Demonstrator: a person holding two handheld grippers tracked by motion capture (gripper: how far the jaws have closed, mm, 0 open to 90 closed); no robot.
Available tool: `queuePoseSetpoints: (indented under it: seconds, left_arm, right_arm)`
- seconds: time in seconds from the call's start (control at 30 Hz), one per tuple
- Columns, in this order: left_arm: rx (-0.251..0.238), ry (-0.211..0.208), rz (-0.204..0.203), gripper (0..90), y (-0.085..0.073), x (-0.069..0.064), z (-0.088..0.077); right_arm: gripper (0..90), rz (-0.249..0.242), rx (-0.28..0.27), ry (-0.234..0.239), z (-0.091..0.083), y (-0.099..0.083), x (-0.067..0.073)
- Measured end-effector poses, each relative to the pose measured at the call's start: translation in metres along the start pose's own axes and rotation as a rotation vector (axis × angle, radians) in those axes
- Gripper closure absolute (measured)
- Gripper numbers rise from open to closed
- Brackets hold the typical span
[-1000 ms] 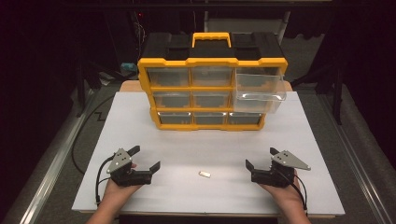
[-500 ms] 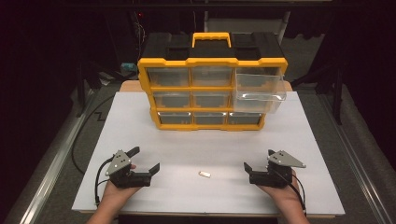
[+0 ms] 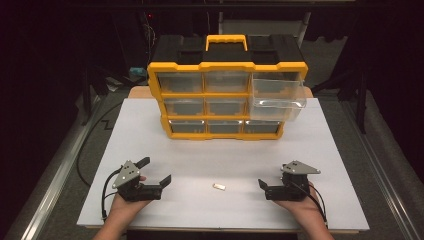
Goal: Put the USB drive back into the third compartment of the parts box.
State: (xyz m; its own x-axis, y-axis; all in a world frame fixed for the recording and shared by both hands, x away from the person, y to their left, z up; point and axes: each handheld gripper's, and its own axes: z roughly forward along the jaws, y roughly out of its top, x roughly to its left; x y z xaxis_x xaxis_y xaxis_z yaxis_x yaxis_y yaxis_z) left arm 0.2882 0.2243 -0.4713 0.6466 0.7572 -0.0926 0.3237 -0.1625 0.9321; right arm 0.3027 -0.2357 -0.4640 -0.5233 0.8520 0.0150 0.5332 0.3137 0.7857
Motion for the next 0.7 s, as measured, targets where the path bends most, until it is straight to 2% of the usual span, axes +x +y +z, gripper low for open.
queuePoseSetpoints:
  seconds: [0.17, 0.33, 0.6, 0.7]
  left_arm:
    - [0.001, -0.004, 0.001, 0.3, 0.000, 0.000, 0.001]
    - [0.004, -0.007, 0.005, 0.3, 0.000, -0.001, 0.002]
    - [0.000, -0.003, 0.007, 0.4, 0.000, 0.000, 0.001]
    - [0.001, -0.003, 0.008, 0.4, 0.000, 0.000, 0.001]
  right_arm:
    - [0.0, -0.018, 0.027, 0.001, 0.003, 0.001, 0.000]
    - [0.0, -0.035, 0.040, 0.042, 0.008, 0.005, 0.006]
    - [0.0, -0.104, 0.055, 0.100, 0.019, 0.013, 0.022]
    - [0.0, -0.114, 0.057, 0.118, 0.022, 0.016, 0.027]
